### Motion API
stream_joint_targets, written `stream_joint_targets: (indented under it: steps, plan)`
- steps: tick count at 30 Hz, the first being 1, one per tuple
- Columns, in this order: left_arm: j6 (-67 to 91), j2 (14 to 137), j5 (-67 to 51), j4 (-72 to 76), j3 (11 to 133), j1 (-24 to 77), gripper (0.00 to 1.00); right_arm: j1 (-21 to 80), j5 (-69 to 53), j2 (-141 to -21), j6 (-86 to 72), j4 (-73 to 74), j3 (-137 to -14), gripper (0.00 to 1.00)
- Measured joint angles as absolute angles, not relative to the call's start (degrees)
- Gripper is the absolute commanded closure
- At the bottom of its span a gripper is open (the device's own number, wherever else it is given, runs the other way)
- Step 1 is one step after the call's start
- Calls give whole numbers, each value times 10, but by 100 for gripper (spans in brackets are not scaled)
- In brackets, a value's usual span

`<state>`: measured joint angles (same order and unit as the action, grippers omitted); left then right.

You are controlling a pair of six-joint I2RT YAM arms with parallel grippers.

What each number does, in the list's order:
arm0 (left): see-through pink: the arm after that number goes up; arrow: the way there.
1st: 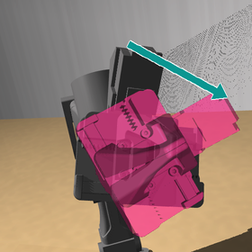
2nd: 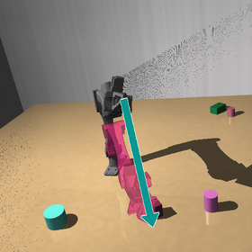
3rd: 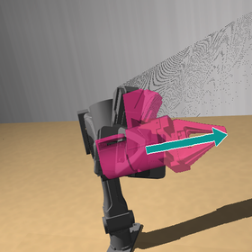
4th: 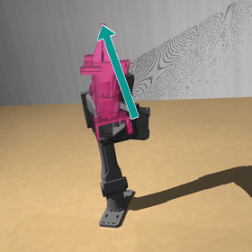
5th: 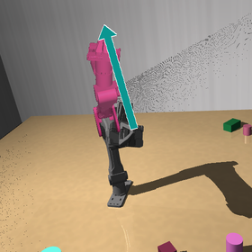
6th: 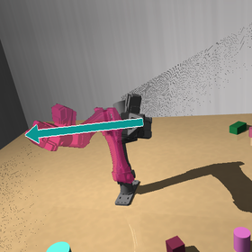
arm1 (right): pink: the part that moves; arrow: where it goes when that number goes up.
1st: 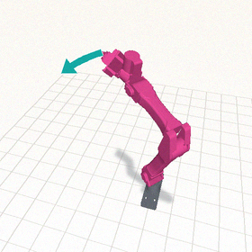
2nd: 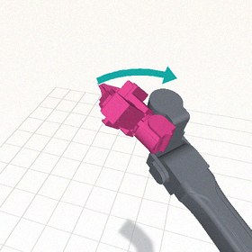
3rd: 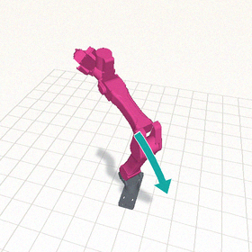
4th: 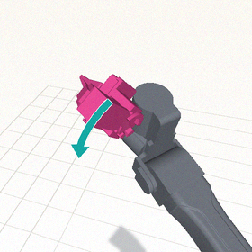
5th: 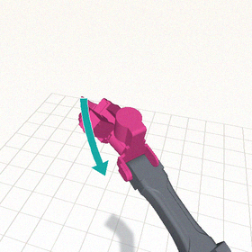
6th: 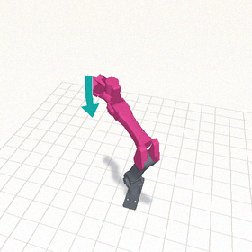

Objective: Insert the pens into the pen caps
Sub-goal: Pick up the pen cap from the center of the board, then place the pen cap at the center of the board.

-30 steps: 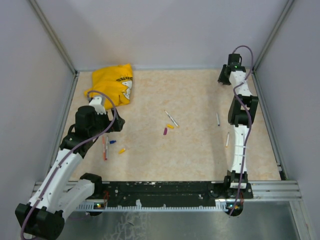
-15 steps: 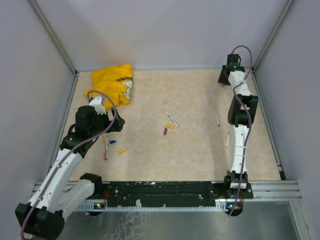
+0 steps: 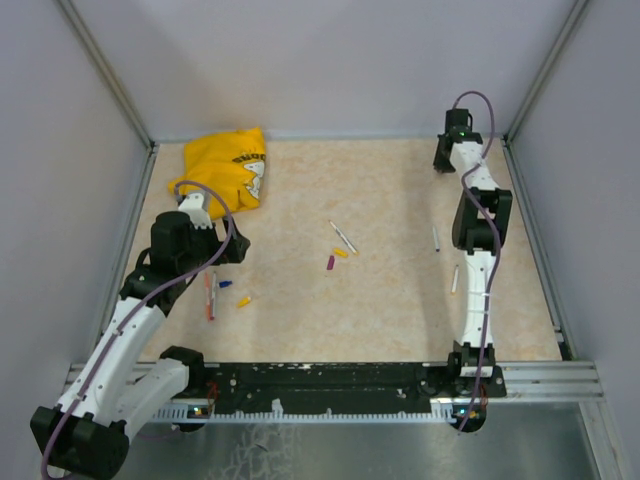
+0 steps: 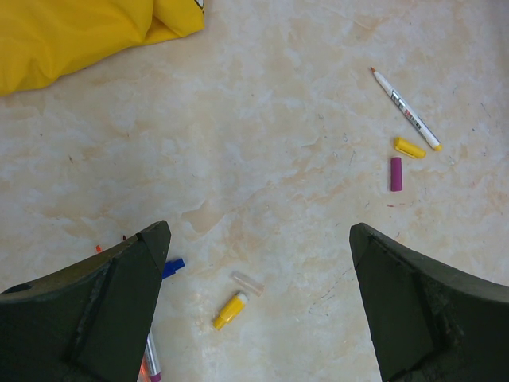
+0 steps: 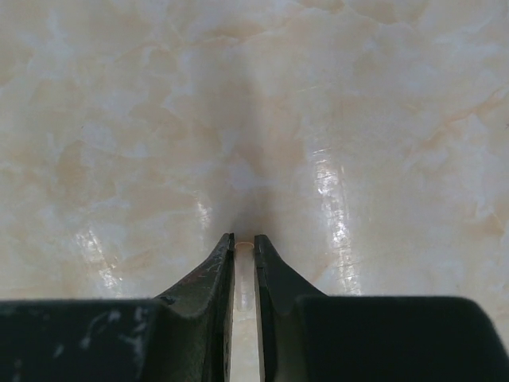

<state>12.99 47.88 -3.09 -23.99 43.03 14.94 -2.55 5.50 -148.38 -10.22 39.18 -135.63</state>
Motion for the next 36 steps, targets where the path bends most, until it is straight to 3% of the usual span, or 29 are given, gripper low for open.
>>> stream_joint_targets:
  steps: [8, 13, 24, 36]
  plan:
    - [130, 479, -31, -240, 430, 149, 1, 8, 72, -1435, -96, 388, -1278, 90]
    - [130, 479, -33, -240, 430, 149, 1, 43, 69, -1357, -104, 362, -1148, 90]
    - [130, 470, -35, -240, 430, 149, 1, 180, 68, -1066, -142, 241, -753, 90]
    - [130, 470, -41, -240, 430, 149, 1, 266, 115, -927, -171, 206, -577, 86]
